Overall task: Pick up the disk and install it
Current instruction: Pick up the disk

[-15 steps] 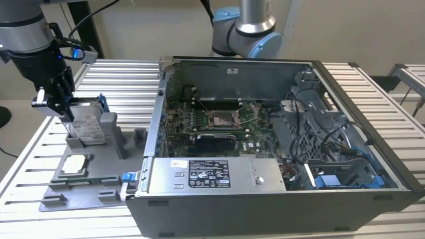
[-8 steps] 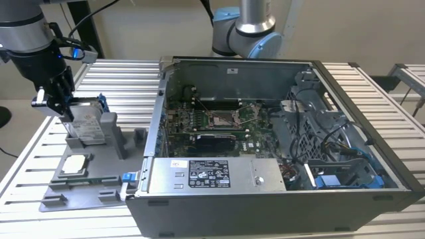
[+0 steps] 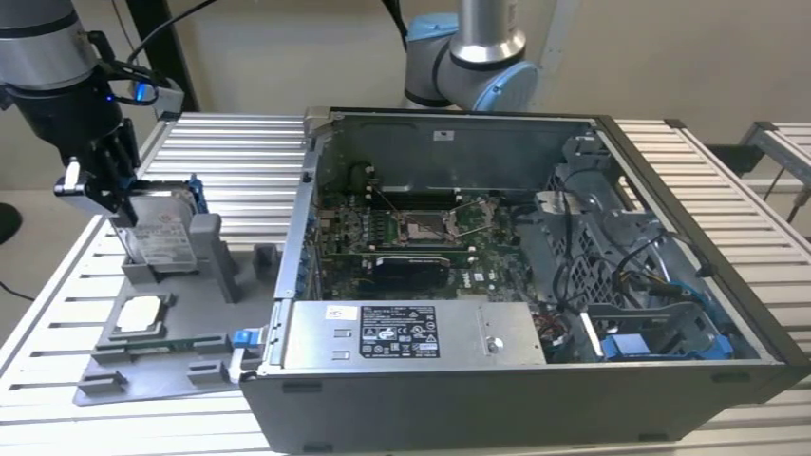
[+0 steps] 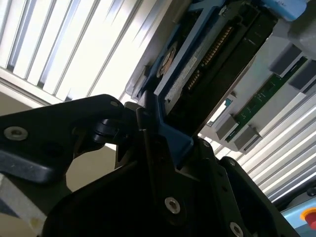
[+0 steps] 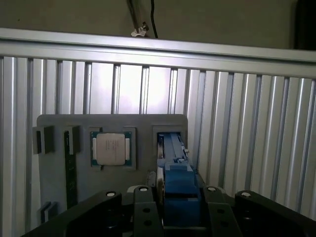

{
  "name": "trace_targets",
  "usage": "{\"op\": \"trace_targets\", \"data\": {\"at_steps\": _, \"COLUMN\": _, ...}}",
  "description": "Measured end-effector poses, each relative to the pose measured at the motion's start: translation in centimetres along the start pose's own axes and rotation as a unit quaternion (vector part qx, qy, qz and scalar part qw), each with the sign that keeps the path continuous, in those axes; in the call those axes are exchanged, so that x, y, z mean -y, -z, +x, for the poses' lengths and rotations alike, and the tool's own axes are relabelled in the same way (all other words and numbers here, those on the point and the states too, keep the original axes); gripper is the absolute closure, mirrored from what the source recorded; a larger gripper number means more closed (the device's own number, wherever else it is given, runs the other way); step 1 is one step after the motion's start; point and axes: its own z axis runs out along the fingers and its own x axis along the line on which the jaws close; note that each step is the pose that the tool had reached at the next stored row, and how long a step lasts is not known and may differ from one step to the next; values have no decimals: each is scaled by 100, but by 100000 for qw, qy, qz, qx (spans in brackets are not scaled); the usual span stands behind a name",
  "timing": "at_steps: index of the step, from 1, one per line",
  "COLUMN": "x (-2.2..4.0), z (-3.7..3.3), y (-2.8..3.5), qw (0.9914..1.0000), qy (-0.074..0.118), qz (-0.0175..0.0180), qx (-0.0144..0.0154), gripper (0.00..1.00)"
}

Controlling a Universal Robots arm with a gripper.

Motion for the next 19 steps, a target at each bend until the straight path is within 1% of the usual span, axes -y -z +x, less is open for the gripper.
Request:
{"op": "trace_targets", "data": {"at_steps": 4, "x": 0, "z": 0, "y": 2, "qw": 100000, "qy": 0, "qz": -15, "qx": -9, "gripper": 100}}
{"op": "trace_targets", "data": {"at_steps": 5, "x": 0, "z": 0, "y": 0, "qw": 100000, "qy": -23, "qz": -29, "qx": -74, "gripper": 100}}
{"op": "trace_targets", "data": {"at_steps": 7, "x": 0, "z": 1, "y": -7, "qw": 99998, "qy": -257, "qz": -220, "qx": -465, "gripper": 100}}
{"op": "trace_targets", "data": {"at_steps": 8, "x": 1, "z": 1, "y": -16, "qw": 99997, "qy": -264, "qz": -343, "qx": -564, "gripper": 100}}
{"op": "trace_targets", "data": {"at_steps": 11, "x": 0, "z": 1, "y": -69, "qw": 99997, "qy": -278, "qz": -398, "qx": -576, "gripper": 100}}
{"op": "trace_targets", "data": {"at_steps": 12, "x": 0, "z": 1, "y": -83, "qw": 99997, "qy": -284, "qz": -354, "qx": -571, "gripper": 100}}
{"op": "trace_targets", "data": {"at_steps": 13, "x": 0, "z": 1, "y": -86, "qw": 99998, "qy": -283, "qz": -275, "qx": -541, "gripper": 100}}
{"op": "trace_targets", "data": {"at_steps": 19, "x": 1, "z": 1, "y": -88, "qw": 99998, "qy": -280, "qz": -241, "qx": -533, "gripper": 100}}
